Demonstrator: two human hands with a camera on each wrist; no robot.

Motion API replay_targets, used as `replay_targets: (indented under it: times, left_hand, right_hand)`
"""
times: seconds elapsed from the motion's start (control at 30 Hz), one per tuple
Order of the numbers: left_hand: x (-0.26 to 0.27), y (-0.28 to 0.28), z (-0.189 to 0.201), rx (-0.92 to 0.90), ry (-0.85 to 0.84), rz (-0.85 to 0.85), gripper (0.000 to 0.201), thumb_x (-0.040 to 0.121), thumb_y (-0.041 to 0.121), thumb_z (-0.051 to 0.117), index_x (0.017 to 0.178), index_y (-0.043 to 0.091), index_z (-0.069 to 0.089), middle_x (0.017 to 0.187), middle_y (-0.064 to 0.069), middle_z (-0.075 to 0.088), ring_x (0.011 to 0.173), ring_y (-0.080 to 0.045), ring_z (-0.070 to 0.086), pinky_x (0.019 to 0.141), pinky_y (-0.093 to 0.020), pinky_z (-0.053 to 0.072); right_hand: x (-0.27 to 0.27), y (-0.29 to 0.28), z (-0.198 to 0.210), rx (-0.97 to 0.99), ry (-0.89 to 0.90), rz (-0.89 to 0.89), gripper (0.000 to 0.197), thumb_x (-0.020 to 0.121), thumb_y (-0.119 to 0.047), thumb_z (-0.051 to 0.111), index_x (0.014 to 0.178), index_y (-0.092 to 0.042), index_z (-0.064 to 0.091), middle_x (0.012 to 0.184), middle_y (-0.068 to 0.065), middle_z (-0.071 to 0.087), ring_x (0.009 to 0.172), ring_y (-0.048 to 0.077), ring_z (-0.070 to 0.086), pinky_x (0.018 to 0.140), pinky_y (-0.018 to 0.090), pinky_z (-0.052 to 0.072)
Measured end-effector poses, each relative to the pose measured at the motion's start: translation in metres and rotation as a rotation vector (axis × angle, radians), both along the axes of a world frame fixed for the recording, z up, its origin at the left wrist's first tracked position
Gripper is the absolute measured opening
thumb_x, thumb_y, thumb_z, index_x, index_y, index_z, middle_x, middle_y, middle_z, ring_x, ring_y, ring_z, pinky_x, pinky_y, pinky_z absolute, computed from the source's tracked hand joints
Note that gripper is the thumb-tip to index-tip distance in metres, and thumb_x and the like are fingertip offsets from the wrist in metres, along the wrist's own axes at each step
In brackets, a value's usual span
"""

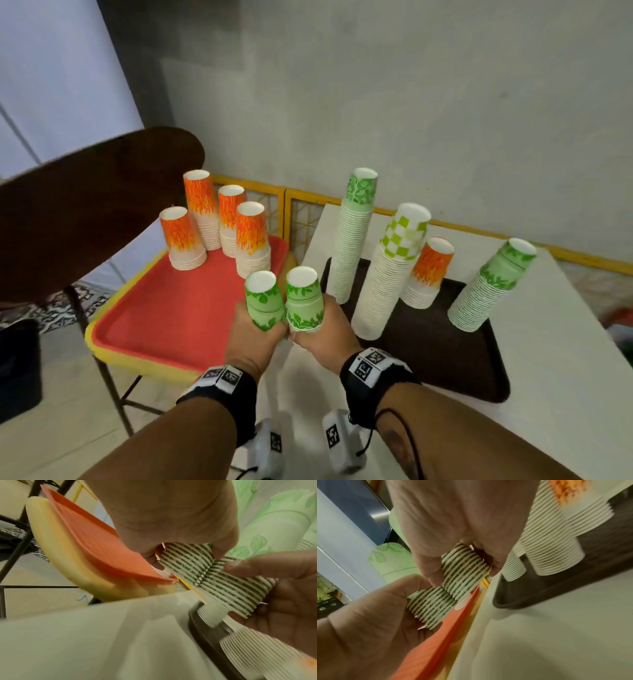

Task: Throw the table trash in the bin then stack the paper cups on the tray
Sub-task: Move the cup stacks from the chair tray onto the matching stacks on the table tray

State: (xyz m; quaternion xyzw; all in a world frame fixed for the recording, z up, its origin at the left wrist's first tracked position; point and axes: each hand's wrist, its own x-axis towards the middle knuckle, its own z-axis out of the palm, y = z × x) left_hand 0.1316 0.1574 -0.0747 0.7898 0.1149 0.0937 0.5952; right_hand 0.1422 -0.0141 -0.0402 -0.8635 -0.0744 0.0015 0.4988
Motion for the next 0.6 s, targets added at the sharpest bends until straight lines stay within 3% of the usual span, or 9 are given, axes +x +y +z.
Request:
replay_targets:
  times: [0.1, 0.23, 0.3, 0.4, 0.5, 0.6]
  left_hand:
    - [-0.02, -0.045, 0.004, 0.065, -0.038, -0.102, 0.037, 0.063, 0.027, 0.084, 0.087, 0.01, 0.061, 0.073, -0.005, 0.069, 0.067, -0.025, 0.068, 0.063, -0.051, 0.057]
    - [-0.062, -0.119, 0.034, 0.071, -0.099, -0.168, 0.046, 0.064, 0.029, 0.086, 0.098, 0.028, 0.054, 0.084, 0.006, 0.07, 0.077, -0.006, 0.068, 0.067, -0.028, 0.053]
    - [-0.07, -0.155, 0.04, 0.078, -0.134, -0.256, 0.051, 0.063, 0.032, 0.087, 0.099, 0.033, 0.051, 0.091, 0.011, 0.069, 0.083, 0.002, 0.066, 0.071, -0.019, 0.05]
    - [-0.069, -0.206, 0.056, 0.065, -0.191, -0.356, 0.05, 0.064, 0.033, 0.086, 0.1, 0.036, 0.052, 0.093, 0.012, 0.069, 0.088, 0.005, 0.066, 0.072, -0.011, 0.049]
    - [-0.059, -0.251, 0.083, -0.018, -0.241, -0.385, 0.05, 0.067, 0.028, 0.087, 0.105, 0.03, 0.055, 0.094, 0.008, 0.07, 0.087, 0.001, 0.067, 0.072, -0.013, 0.05]
    - [-0.041, -0.283, 0.108, -0.07, -0.293, -0.329, 0.056, 0.065, 0.039, 0.085, 0.11, 0.025, 0.055, 0.098, 0.012, 0.068, 0.09, 0.002, 0.066, 0.077, -0.015, 0.052]
  right_hand:
    - [-0.031, -0.05, -0.003, 0.036, -0.03, -0.051, 0.06, 0.055, -0.039, 0.082, 0.107, -0.029, 0.055, 0.098, -0.008, 0.067, 0.091, 0.01, 0.067, 0.08, 0.04, 0.057]
    - [-0.074, -0.119, -0.004, 0.07, -0.063, -0.155, 0.055, 0.058, -0.038, 0.083, 0.104, -0.029, 0.054, 0.095, -0.006, 0.066, 0.087, 0.013, 0.067, 0.075, 0.043, 0.057]
    - [-0.093, -0.157, 0.004, 0.078, -0.087, -0.219, 0.055, 0.06, -0.032, 0.086, 0.105, -0.028, 0.055, 0.096, -0.008, 0.067, 0.088, 0.009, 0.068, 0.077, 0.036, 0.058]
    - [-0.114, -0.207, 0.033, 0.102, -0.143, -0.301, 0.057, 0.064, -0.018, 0.087, 0.109, -0.029, 0.054, 0.1, -0.012, 0.067, 0.092, 0.001, 0.067, 0.077, 0.018, 0.053]
    - [-0.107, -0.242, 0.071, 0.105, -0.215, -0.345, 0.054, 0.067, -0.013, 0.087, 0.101, -0.035, 0.052, 0.094, -0.016, 0.067, 0.089, -0.007, 0.064, 0.07, 0.004, 0.046]
    - [-0.074, -0.265, 0.111, 0.085, -0.337, -0.397, 0.053, 0.068, -0.016, 0.087, 0.098, -0.039, 0.05, 0.092, -0.019, 0.064, 0.087, -0.014, 0.061, 0.071, 0.001, 0.043]
